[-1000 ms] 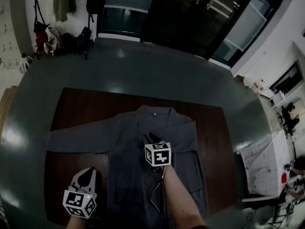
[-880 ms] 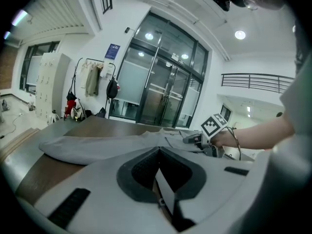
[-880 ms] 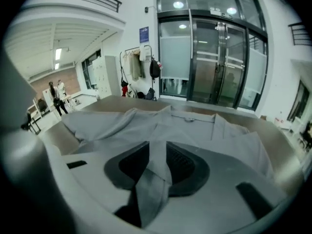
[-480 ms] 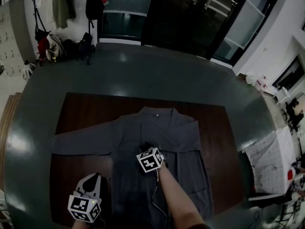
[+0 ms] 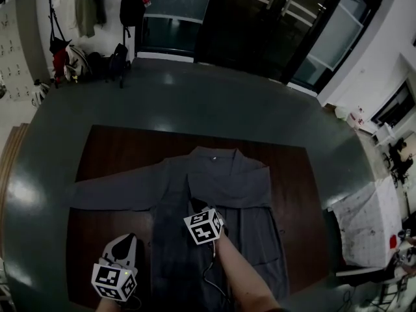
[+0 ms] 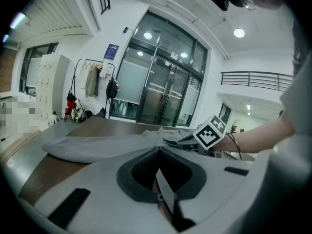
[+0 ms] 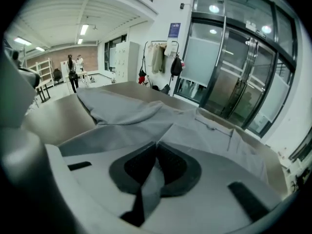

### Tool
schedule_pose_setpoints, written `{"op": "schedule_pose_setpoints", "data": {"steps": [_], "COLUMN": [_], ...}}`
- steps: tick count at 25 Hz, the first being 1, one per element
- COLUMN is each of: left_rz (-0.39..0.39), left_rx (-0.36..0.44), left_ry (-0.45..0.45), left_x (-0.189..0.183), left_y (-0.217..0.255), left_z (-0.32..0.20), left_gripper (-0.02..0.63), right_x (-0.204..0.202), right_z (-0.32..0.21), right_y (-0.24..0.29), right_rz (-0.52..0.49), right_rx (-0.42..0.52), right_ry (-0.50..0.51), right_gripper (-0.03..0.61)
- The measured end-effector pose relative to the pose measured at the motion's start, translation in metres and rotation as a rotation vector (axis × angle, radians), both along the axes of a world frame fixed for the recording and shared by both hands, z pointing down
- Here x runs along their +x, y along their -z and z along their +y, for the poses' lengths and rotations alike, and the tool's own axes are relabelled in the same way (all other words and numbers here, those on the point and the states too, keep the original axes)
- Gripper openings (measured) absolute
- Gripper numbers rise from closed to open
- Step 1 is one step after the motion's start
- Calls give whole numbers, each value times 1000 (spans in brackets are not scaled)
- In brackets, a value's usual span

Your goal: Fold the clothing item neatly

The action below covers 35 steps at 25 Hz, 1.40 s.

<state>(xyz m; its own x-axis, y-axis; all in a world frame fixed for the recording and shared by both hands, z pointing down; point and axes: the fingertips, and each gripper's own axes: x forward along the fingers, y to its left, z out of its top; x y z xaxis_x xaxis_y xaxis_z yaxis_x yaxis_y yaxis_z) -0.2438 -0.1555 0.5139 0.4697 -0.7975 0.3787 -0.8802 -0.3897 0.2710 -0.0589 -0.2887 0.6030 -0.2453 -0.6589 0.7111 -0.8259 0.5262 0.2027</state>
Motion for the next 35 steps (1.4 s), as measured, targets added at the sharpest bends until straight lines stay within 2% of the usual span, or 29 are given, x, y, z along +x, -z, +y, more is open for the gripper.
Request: {"op": "schedule_pose_setpoints", "data": {"steps": [6, 8, 10, 12, 14, 19, 22, 25, 30, 35], "left_rz": [8, 8, 9, 12, 14, 22, 36, 40, 45, -7], "left_rx": [5, 8, 10, 13, 22, 65, 88, 119, 173, 214], "left_ry": [-14, -21, -27, -30, -34, -57, -66, -65, -46, -7], "left_x": [3, 3, 2, -2, -5, 5, 10, 17, 47, 52], "left_y": [3, 5, 6, 8, 12, 23, 34, 52, 70, 89], "left_z": [5, 9, 12, 14, 15, 18, 16, 21, 62, 115], "left_gripper": [8, 8, 8, 8, 8, 9, 8, 8, 8, 8], "right_x": [-6, -10, -16, -22, -24, -16, -12, -15, 2, -12], "right_z": [30, 39, 46, 52, 57, 77, 93, 110, 160, 213], "right_y": [-14, -14, -9, 1, 13, 72, 108, 147, 193, 215], "right_rz": [-13, -43, -90, -115, -133, -250, -297, -370, -550, -628], "right_rx": [-94, -116, -113, -93, -47, 171, 276, 364, 446, 490], "right_ry": [61, 72, 75, 71, 56, -39, -91, -96, -120, -62], "right_gripper": [14, 36, 80, 86, 86, 84, 1, -9, -11, -11]}}
